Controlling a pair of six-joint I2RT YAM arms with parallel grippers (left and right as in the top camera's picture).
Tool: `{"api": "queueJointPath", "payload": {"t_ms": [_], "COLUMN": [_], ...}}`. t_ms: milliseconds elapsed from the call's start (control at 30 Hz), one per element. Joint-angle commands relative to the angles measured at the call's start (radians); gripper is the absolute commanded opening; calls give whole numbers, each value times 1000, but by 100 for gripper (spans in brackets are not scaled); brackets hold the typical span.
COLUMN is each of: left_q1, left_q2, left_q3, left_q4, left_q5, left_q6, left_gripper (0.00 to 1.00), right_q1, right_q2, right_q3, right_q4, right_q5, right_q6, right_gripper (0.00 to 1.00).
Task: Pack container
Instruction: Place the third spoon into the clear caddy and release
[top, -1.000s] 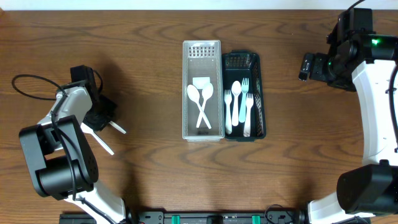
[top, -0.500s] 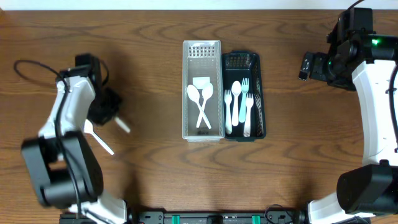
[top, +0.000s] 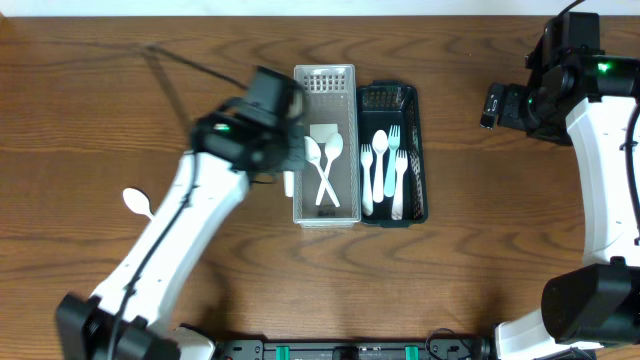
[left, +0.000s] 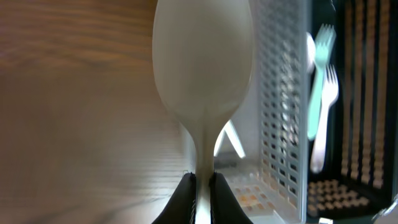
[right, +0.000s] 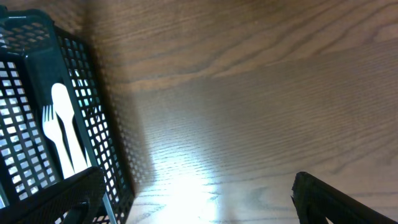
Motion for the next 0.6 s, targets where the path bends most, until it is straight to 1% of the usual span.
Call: {"api": "queueJointPath", "payload": {"t_ms": [0, 133, 300, 367, 400, 433, 467, 500, 533, 567], "left_q1": [-60, -101, -105, -104, -104, -104, -101, -98, -95, -89], "left_q2": [75, 175, 290, 303, 303, 296, 286, 275, 262, 245], "left_q3": [-7, -7, -7, -7, -7, -4, 2, 11, 24, 43], "left_q4": [28, 76, 103, 100, 100, 98, 93, 84, 72, 51], "left_q5": [-22, -22, -19, -19, -19, -19, -19, -19, -19, -20], "left_q6": [97, 106, 105, 106, 106, 109, 121, 134, 148, 167], "left_gripper": [6, 6, 7, 15, 25, 38, 43, 50, 55, 56], "right_q1": [-5, -5, -5, -5, -5, -5, -5, -5, -5, -5], "right_q2": [4, 4, 4, 4, 4, 4, 4, 4, 4, 4], "right_q3": [-2, -2, -2, -2, -2, -2, -2, -2, -2, -2], "right_q4": [2, 2, 0, -6, -10, -13, -16, -17, -17, -17], "right_q5": [7, 7, 7, 7, 8, 8, 8, 7, 8, 7], "right_q6": [-9, -9, -9, -8, -8, -8, -8, -8, -8, -8], "right_gripper": [99, 99, 99, 99, 99, 99, 99, 99, 99, 99]}}
